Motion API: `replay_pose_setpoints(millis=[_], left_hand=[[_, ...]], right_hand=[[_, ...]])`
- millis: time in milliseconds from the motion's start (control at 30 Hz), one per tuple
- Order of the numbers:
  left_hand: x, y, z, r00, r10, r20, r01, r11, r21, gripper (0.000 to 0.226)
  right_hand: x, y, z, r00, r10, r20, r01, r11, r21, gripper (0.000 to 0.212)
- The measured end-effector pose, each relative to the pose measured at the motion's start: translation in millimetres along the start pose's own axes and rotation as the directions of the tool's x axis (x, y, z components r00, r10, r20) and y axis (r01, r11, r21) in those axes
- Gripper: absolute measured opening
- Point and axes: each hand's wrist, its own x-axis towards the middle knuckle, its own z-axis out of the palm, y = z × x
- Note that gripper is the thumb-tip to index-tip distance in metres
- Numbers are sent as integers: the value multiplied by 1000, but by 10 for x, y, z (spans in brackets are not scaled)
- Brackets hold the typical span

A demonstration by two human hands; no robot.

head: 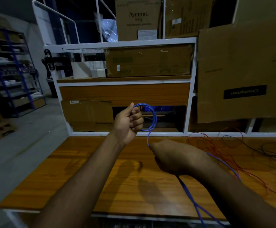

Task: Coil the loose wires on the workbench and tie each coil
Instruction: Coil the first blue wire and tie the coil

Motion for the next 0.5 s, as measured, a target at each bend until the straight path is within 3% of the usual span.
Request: replay_pose_setpoints(millis=[200, 333, 500], left_hand=[[-27, -19, 87, 999, 34, -38, -30, 995, 92, 42], [-72, -83, 92, 997, 16, -71, -2, 982, 188, 40], [-88, -134, 136, 992, 81, -94, -44, 938, 343, 35]], right_hand=[[104, 32, -221, 952, -180, -247, 105, 952, -289, 17], [158, 102, -323, 829, -379, -411, 190, 882, -431, 31], [295, 308, -430, 656, -442, -611, 126, 863, -489, 27]])
